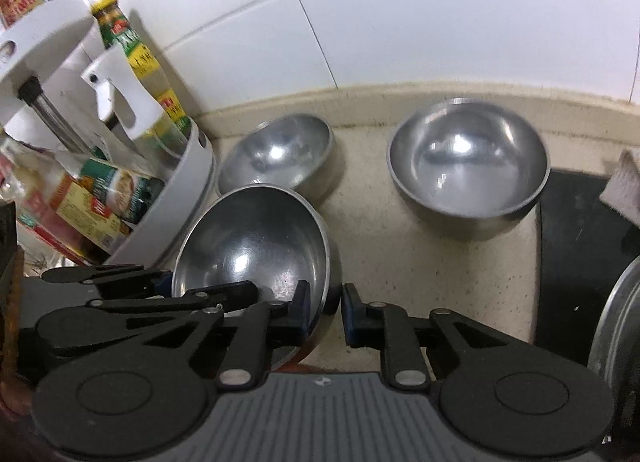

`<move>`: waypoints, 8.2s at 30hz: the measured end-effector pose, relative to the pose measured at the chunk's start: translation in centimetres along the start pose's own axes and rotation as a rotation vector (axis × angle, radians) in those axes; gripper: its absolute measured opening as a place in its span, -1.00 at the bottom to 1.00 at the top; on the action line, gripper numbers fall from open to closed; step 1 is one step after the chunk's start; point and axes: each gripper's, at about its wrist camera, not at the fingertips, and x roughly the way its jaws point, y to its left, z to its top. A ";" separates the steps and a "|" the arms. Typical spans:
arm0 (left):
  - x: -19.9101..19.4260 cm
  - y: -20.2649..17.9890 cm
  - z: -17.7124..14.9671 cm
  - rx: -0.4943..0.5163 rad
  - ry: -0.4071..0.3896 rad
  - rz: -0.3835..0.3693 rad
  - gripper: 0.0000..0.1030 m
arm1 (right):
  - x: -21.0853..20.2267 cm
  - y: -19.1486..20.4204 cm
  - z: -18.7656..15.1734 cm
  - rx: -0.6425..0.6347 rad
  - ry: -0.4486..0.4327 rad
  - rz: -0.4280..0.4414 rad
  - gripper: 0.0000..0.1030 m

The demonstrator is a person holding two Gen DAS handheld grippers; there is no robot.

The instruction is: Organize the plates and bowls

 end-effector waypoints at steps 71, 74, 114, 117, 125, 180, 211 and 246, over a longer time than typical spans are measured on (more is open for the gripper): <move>-9.6 2.7 -8.1 0.037 0.090 -0.022 0.16 | -9.1 4.5 -9.2 -0.070 0.261 0.050 -0.38; -9.2 2.9 -7.1 0.031 0.078 -0.019 0.16 | -9.4 3.9 -8.3 -0.063 0.239 0.034 -0.37; -9.1 2.3 -7.2 0.050 0.151 -0.113 0.16 | -6.0 3.3 -6.7 0.018 0.318 0.146 -0.25; -9.9 3.3 -7.2 -0.019 0.177 -0.125 0.16 | -5.3 3.4 -7.6 0.037 0.324 0.155 -0.25; -9.7 1.5 -9.6 0.008 0.281 -0.298 0.18 | -6.2 3.5 -9.6 0.028 0.325 0.157 -0.47; 6.8 6.3 7.3 -0.274 0.062 0.013 -0.12 | 8.0 -0.7 8.7 0.135 0.048 0.007 -0.64; -4.5 2.1 2.3 -0.148 -0.021 -0.049 -0.04 | -3.7 3.2 2.4 0.165 -0.032 0.015 -0.64; -4.9 5.2 1.5 -0.183 -0.019 -0.059 -0.04 | -3.3 4.2 -0.4 0.072 -0.052 -0.118 -0.44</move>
